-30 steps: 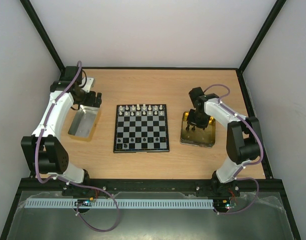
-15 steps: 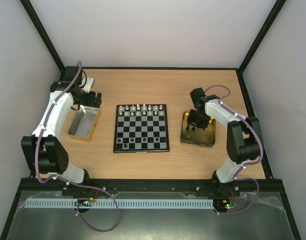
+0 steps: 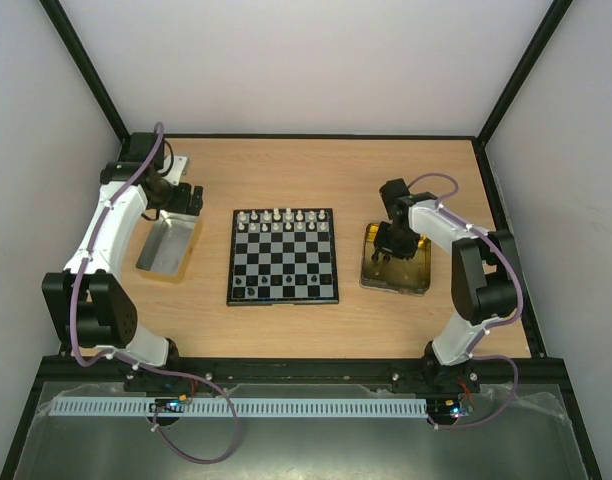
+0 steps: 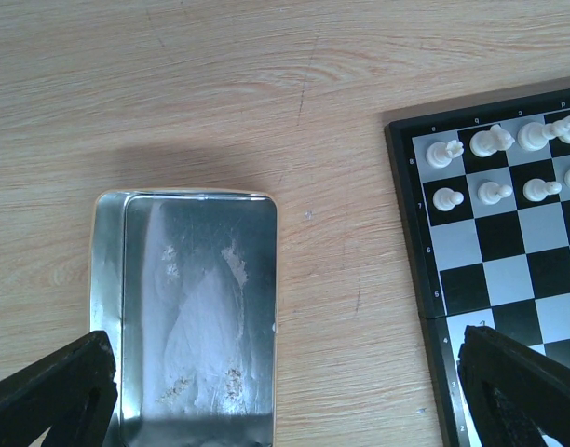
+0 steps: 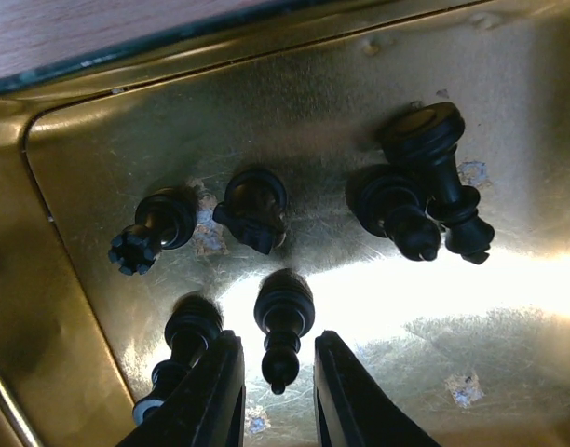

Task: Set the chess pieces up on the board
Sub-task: Pick up the chess piece from the storage box.

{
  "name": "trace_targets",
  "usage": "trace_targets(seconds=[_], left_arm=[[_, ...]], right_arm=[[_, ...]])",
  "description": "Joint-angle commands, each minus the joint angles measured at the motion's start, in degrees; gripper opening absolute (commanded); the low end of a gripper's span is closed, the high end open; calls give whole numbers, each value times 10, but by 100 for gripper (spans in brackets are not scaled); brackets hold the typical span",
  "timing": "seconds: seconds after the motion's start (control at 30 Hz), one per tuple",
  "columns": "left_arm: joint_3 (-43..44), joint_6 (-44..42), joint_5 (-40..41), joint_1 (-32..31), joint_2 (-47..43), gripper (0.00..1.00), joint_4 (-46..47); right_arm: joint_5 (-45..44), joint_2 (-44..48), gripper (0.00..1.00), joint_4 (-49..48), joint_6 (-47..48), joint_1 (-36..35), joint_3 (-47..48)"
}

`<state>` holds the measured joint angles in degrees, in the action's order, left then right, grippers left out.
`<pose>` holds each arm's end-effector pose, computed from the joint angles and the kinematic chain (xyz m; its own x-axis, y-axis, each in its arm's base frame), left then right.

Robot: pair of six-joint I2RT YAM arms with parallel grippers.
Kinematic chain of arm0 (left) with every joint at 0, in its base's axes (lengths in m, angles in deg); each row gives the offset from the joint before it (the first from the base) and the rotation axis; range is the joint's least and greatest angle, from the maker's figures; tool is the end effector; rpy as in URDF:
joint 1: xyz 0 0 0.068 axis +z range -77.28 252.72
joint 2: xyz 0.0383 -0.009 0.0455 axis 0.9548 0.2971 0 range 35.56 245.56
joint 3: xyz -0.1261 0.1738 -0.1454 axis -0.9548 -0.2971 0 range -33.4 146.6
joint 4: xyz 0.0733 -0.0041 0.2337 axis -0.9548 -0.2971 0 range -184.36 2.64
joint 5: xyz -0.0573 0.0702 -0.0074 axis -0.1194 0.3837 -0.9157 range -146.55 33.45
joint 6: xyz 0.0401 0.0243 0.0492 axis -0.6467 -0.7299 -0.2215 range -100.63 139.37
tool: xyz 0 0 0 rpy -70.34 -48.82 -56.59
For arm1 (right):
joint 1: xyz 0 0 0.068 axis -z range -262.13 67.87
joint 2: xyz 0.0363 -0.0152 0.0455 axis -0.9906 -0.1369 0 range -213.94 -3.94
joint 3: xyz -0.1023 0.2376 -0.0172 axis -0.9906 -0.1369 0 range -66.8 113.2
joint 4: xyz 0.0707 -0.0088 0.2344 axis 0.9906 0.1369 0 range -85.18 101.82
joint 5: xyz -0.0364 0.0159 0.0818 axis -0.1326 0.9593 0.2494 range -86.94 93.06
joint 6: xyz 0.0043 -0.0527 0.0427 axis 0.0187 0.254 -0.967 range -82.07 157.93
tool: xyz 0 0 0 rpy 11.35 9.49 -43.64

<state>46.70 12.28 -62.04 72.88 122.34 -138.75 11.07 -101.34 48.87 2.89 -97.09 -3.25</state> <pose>0.3066 -0.0043 0.2873 -0.8364 0.1205 -0.5347 0.1522 0.9882 -0.0154 0.2891 0.0851 0.1593 -0.9364 0.3384 -0.0934 0.3101 0.9220 0.2319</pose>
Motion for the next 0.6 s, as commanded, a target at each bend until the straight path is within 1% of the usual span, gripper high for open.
trace_targets(seconds=[0.0, 0.33, 0.57], left_arm=[[14, 0, 2, -3, -2, 100, -13], [13, 0, 2, -3, 0, 99, -11], [14, -1, 2, -3, -1, 100, -13]], right_arm=[[-4, -11, 20, -13, 3, 4, -12], [-4, -11, 12, -15, 5, 5, -16], [-8, -14, 12, -17, 7, 5, -17]])
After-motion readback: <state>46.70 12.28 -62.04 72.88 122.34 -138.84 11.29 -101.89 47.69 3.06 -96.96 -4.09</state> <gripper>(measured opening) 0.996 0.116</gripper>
